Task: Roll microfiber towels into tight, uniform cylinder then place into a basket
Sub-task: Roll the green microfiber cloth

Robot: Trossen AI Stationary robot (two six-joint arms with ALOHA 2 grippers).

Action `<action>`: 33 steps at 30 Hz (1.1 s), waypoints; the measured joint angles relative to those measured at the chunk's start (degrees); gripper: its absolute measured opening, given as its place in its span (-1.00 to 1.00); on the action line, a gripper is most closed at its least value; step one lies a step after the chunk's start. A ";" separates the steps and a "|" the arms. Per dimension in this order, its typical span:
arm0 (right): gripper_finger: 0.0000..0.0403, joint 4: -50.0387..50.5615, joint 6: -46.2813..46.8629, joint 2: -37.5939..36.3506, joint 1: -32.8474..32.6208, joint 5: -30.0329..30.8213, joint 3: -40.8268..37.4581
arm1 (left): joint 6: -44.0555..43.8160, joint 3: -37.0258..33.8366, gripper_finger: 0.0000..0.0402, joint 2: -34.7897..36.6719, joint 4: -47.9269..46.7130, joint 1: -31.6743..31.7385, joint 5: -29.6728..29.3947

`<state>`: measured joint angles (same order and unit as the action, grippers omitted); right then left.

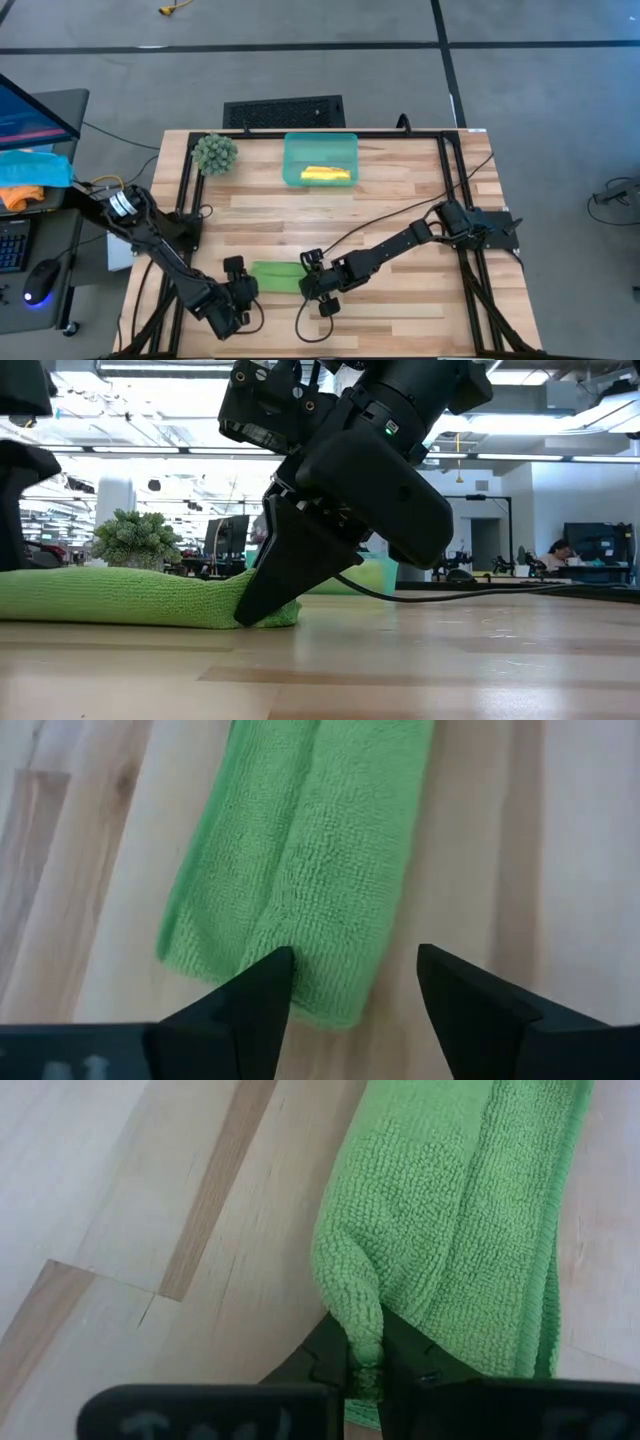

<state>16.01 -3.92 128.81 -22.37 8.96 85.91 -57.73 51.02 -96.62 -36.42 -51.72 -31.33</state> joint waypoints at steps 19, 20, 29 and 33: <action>-0.77 0.88 -0.02 0.28 -1.29 -0.54 2.13 | -8.79 -6.97 -0.47 0.25 7.00 3.56 2.86; -0.77 0.98 -0.02 0.39 -1.49 -0.87 2.75 | -8.80 -6.70 -0.58 0.21 6.63 3.57 3.12; -0.77 6.00 2.61 0.61 -2.29 -2.01 5.79 | -15.73 -4.56 -0.87 3.11 6.45 5.13 15.37; -0.77 5.62 5.65 0.72 -2.29 -5.66 6.68 | -21.03 -4.52 -0.88 5.44 6.50 7.67 23.89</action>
<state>21.63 1.73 129.54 -24.67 3.30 92.59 -78.76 46.50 -91.18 -29.91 -44.05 -7.44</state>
